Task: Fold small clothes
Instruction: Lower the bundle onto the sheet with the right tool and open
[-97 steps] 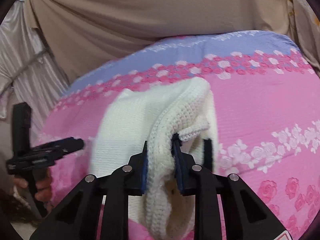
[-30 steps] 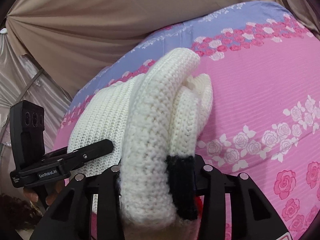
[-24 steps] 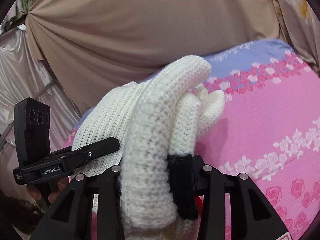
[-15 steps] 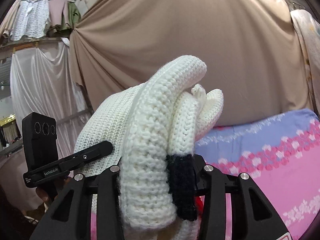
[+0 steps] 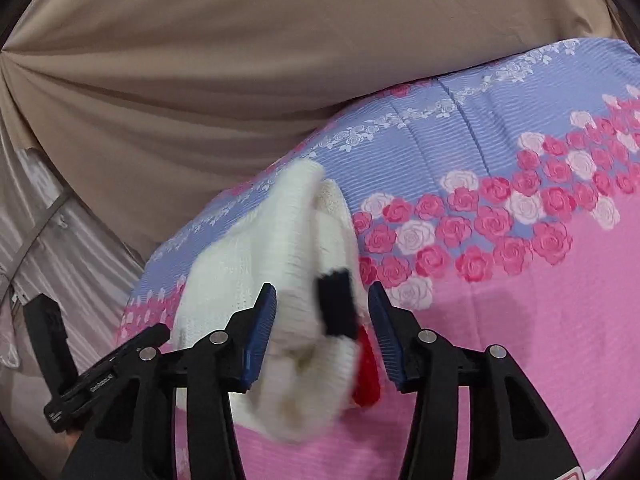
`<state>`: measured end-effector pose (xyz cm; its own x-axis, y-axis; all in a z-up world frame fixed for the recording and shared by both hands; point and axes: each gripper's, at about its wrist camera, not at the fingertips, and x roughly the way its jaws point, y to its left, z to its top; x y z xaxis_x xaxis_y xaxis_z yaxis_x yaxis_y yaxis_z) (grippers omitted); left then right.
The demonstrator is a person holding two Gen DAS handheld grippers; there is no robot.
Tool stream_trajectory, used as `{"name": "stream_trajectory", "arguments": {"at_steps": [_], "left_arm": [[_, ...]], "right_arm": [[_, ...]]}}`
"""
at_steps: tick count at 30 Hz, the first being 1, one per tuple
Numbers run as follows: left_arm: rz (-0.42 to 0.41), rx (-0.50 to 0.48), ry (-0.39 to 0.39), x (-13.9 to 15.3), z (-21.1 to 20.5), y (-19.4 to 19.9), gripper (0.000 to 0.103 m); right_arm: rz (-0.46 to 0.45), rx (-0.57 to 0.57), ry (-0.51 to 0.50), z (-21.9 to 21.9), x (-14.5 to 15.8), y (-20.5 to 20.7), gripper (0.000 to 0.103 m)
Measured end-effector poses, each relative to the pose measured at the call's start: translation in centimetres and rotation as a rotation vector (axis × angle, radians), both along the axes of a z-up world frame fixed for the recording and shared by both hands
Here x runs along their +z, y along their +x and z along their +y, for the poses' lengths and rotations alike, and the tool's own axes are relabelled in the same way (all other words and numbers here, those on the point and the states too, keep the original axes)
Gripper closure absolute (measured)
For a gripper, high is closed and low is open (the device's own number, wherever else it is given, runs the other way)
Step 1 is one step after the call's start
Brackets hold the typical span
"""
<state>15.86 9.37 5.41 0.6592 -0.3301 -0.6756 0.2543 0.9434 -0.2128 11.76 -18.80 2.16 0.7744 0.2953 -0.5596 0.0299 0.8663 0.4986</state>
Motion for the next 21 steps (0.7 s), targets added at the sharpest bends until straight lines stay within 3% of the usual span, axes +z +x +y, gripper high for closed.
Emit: {"name": "stream_trajectory", "arguments": {"at_steps": [5, 6, 8, 10, 13, 16, 17, 18, 19, 21], "left_arm": [[0.021, 0.008, -0.087, 0.0, 1.1, -0.6, 0.030], [0.019, 0.000, -0.111, -0.3, 1.1, -0.6, 0.022], [0.015, -0.024, -0.163, -0.1, 0.9, -0.1, 0.009], [0.046, -0.013, -0.186, -0.9, 1.1, 1.9, 0.009], [0.176, -0.024, -0.267, -3.0, 1.5, 5.1, 0.008], [0.276, -0.039, -0.351, -5.4, 1.5, 7.4, 0.009], [0.280, -0.046, -0.369, -5.7, 1.4, 7.7, 0.015], [0.269, -0.063, -0.381, -5.7, 1.1, 7.9, 0.027], [0.262, -0.083, -0.376, -5.4, 0.7, 8.0, 0.031], [0.203, -0.100, -0.356, -3.9, 0.1, 7.6, 0.046]], "right_arm": [[-0.016, 0.058, -0.088, 1.6, 1.8, 0.8, 0.053], [-0.018, 0.073, -0.121, 2.3, 1.6, 1.6, 0.050], [-0.015, 0.076, -0.193, 3.3, 0.9, 3.1, 0.029], [0.023, 0.071, -0.223, 2.9, 0.2, 5.0, 0.029], [0.145, 0.138, -0.121, 2.2, -2.6, 8.2, 0.028], [0.242, 0.208, 0.074, 1.4, -5.5, 10.9, 0.029], [0.231, 0.215, 0.105, 1.3, -5.7, 11.3, 0.038], [0.225, 0.227, 0.104, 1.5, -5.5, 11.5, 0.047], [0.212, 0.222, 0.090, 1.6, -5.0, 11.5, 0.055], [0.125, 0.229, 0.026, 2.4, -2.8, 10.5, 0.062]]}}
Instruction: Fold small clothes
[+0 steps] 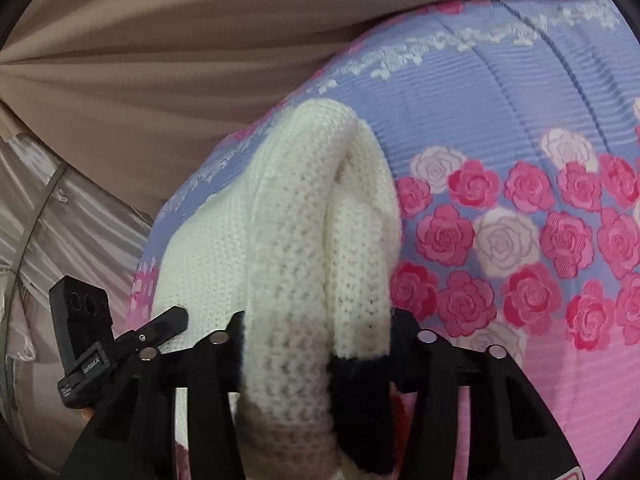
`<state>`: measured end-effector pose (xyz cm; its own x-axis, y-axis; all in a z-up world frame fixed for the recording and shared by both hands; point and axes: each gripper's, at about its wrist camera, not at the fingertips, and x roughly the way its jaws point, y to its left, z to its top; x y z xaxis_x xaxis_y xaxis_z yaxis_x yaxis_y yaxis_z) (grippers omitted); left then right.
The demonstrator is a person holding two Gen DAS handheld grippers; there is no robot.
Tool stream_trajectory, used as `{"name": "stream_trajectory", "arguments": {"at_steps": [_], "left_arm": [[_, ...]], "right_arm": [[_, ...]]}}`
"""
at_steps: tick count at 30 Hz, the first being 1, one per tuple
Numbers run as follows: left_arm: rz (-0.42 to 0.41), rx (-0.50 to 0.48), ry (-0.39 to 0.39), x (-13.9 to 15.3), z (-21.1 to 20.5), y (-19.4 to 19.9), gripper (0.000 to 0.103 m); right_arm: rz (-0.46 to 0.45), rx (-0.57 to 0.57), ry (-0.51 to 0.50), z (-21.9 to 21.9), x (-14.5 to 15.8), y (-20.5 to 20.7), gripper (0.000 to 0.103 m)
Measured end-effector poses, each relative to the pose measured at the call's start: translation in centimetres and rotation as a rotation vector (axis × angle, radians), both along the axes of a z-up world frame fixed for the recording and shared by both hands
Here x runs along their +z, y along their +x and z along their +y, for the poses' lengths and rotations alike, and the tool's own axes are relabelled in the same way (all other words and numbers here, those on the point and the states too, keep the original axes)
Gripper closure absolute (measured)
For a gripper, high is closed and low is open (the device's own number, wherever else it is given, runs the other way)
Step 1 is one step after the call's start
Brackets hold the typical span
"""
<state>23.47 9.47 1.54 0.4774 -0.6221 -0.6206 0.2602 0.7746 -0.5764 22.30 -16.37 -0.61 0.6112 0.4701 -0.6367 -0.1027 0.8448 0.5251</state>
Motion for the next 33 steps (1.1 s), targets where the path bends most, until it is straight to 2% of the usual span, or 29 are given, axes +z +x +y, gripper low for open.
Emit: {"name": "stream_trajectory", "arguments": {"at_steps": [3, 5, 7, 8, 9, 10, 11, 12, 14, 16, 18, 21, 23, 24, 25, 27, 31, 33], "left_arm": [[-0.135, -0.040, 0.014, 3.5, -1.1, -1.4, 0.048], [-0.198, -0.043, 0.042, 4.9, -1.8, -2.1, 0.045], [-0.209, -0.033, 0.122, 4.2, -3.1, -1.7, 0.041], [-0.201, -0.025, 0.173, 3.3, -3.7, -1.1, 0.041], [-0.177, -0.003, 0.252, 1.7, -4.4, -0.4, 0.041], [-0.173, 0.024, 0.297, 1.0, -4.8, -0.2, 0.041], [-0.192, 0.041, 0.296, 0.8, -4.7, -0.7, 0.041], [-0.202, 0.052, 0.294, 1.2, -4.6, -1.6, 0.041], [-0.263, 0.098, 0.358, 3.2, -4.7, -4.0, 0.042], [-0.345, 0.122, 0.417, 4.9, -4.6, -6.9, 0.041], [-0.376, 0.113, 0.458, 5.7, -5.3, -9.0, 0.037], [-0.333, 0.074, 0.487, 4.5, -6.1, -9.7, 0.037], [-0.306, 0.076, 0.533, 2.6, -6.5, -9.4, 0.037], [-0.294, 0.087, 0.559, 1.8, -6.7, -9.3, 0.037], [-0.278, 0.094, 0.570, 1.0, -6.7, -9.1, 0.036], [-0.235, 0.106, 0.550, -0.1, -6.1, -8.7, 0.033], [-0.213, 0.174, 0.523, -1.0, -5.5, -8.5, 0.024], [-0.217, 0.199, 0.524, -1.1, -5.5, -9.0, 0.024]], "right_arm": [[-0.136, 0.001, -0.020, 0.8, 3.5, -2.1, 0.063], [-0.179, -0.031, -0.061, 0.5, 4.0, -2.6, 0.060], [-0.135, -0.077, -0.126, -0.5, 2.2, -1.5, 0.058], [-0.072, -0.116, -0.165, -1.2, 0.4, -0.5, 0.058], [-0.027, -0.147, -0.173, -1.9, -0.9, 0.0, 0.060], [-0.028, -0.148, -0.116, -2.6, -1.2, -0.3, 0.059], [-0.020, -0.154, -0.069, -3.1, -1.1, -0.8, 0.059], [-0.033, -0.179, -0.094, -3.1, 0.0, -1.9, 0.060], [-0.089, -0.220, -0.197, -2.3, 2.2, -4.1, 0.063], [-0.151, -0.193, -0.242, -0.9, 4.2, -6.6, 0.069], [-0.195, -0.132, -0.305, 1.3, 4.7, -8.7, 0.073], [-0.161, -0.086, -0.445, 3.4, 2.3, -9.3, 0.082], [-0.122, -0.145, -0.575, 2.9, 0.2, -8.9, 0.085], [-0.110, -0.171, -0.576, 2.1, -0.5, -9.0, 0.085], [-0.087, -0.186, -0.535, 1.0, -1.0, -8.5, 0.084], [-0.061, -0.209, -0.462, -0.4, -1.7, -7.7, 0.083], [-0.099, -0.235, -0.541, 0.4, -2.0, -8.0, 0.071], [-0.114, -0.248, -0.511, 0.5, -1.3, -9.2, 0.070]]}}
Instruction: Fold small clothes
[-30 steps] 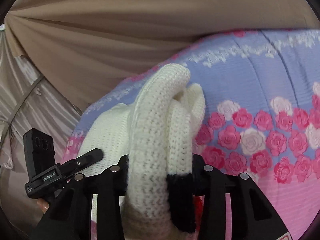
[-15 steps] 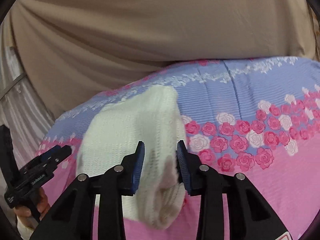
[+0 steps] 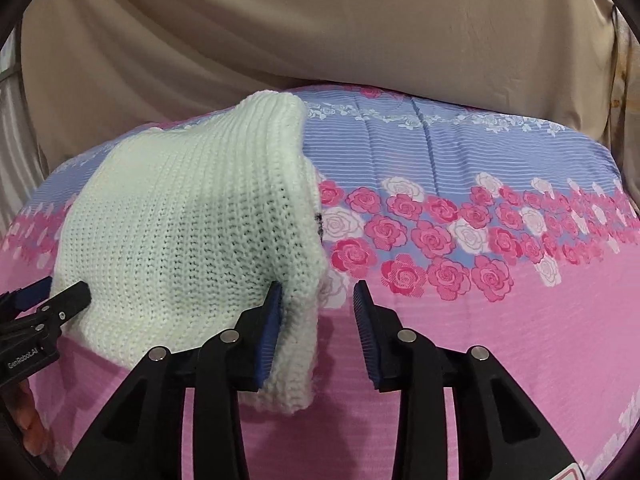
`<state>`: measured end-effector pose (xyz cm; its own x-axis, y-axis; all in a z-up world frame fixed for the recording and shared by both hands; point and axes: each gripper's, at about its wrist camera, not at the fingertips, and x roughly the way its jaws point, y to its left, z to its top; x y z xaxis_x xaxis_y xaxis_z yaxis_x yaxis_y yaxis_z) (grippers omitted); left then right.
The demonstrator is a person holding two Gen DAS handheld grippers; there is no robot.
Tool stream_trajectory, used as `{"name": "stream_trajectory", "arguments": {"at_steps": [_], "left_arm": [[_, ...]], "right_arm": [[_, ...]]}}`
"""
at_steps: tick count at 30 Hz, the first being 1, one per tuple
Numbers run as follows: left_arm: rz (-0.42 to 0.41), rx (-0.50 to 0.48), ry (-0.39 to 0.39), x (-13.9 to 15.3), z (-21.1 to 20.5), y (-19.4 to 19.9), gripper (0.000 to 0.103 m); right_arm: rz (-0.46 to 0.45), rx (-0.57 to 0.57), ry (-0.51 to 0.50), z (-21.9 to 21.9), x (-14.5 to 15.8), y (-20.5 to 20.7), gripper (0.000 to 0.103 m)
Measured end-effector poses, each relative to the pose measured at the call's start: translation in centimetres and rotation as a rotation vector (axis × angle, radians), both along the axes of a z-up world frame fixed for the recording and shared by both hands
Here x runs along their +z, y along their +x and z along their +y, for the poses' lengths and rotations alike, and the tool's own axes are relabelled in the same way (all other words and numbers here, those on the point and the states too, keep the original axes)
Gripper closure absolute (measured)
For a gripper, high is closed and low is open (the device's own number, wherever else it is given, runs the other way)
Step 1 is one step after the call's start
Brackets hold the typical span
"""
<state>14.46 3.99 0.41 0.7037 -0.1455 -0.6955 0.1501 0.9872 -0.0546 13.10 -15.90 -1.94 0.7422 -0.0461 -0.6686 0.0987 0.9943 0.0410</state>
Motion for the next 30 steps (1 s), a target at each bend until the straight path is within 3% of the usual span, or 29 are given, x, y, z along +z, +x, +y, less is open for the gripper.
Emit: {"name": "stream_trajectory", "arguments": {"at_steps": [4, 6, 9, 14, 30], "left_arm": [[-0.053, 0.022, 0.039, 0.3, -0.6, -1.8, 0.022], [-0.082, 0.033, 0.044, 0.3, -0.9, -2.7, 0.014], [-0.109, 0.029, 0.060, -0.1, -1.5, -4.1, 0.012], [-0.076, 0.015, 0.024, -0.9, -1.9, -6.1, 0.008], [-0.056, 0.087, 0.101, -1.5, -3.1, -8.1, 0.007]], "right_arm": [[-0.049, -0.014, -0.006, 1.3, 1.0, -3.2, 0.060], [-0.066, -0.033, -0.046, 1.9, 0.5, -4.6, 0.053], [-0.050, -0.046, -0.061, 2.4, -0.9, -6.1, 0.048], [-0.008, -0.077, 0.006, 1.6, -2.0, -7.7, 0.039], [-0.009, -0.059, -0.075, 3.8, -2.4, -8.8, 0.030]]}}
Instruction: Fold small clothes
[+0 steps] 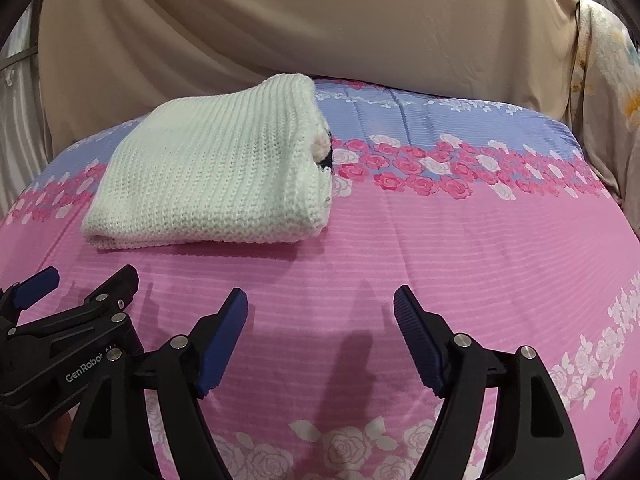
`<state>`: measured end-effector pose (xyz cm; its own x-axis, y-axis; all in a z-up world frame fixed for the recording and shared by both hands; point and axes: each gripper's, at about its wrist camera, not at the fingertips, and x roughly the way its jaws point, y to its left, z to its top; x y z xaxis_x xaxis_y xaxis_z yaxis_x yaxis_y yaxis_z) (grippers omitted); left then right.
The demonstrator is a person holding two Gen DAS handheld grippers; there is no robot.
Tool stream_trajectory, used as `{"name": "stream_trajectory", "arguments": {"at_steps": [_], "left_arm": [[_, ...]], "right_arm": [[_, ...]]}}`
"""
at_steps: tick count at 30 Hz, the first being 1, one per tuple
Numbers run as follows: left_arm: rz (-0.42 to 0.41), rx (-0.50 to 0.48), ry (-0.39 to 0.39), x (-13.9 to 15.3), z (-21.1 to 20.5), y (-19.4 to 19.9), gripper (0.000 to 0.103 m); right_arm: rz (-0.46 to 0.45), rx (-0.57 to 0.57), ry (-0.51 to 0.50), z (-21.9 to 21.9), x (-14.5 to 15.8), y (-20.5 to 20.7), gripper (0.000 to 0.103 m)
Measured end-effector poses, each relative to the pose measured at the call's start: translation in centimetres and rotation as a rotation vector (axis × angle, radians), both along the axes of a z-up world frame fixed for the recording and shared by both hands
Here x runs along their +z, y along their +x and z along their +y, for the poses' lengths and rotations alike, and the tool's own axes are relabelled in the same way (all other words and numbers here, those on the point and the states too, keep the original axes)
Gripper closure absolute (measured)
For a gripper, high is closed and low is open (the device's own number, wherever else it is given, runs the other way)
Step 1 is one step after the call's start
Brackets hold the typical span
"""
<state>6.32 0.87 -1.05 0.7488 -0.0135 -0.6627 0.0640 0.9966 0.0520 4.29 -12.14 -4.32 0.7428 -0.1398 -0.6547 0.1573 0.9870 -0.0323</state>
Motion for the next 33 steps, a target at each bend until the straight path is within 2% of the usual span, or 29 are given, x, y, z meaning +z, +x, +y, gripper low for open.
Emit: {"name": "stream_trajectory", "arguments": {"at_steps": [10, 33], "left_arm": [[0.007, 0.016, 0.038, -0.19, -0.31, 0.20, 0.008], [0.010, 0.027, 0.062, -0.25, -0.51, 0.26, 0.009]], "right_arm": [[0.019, -0.011, -0.007, -0.11, -0.36, 0.20, 0.030], [0.026, -0.019, -0.011, -0.02, -0.47, 0.29, 0.030]]}}
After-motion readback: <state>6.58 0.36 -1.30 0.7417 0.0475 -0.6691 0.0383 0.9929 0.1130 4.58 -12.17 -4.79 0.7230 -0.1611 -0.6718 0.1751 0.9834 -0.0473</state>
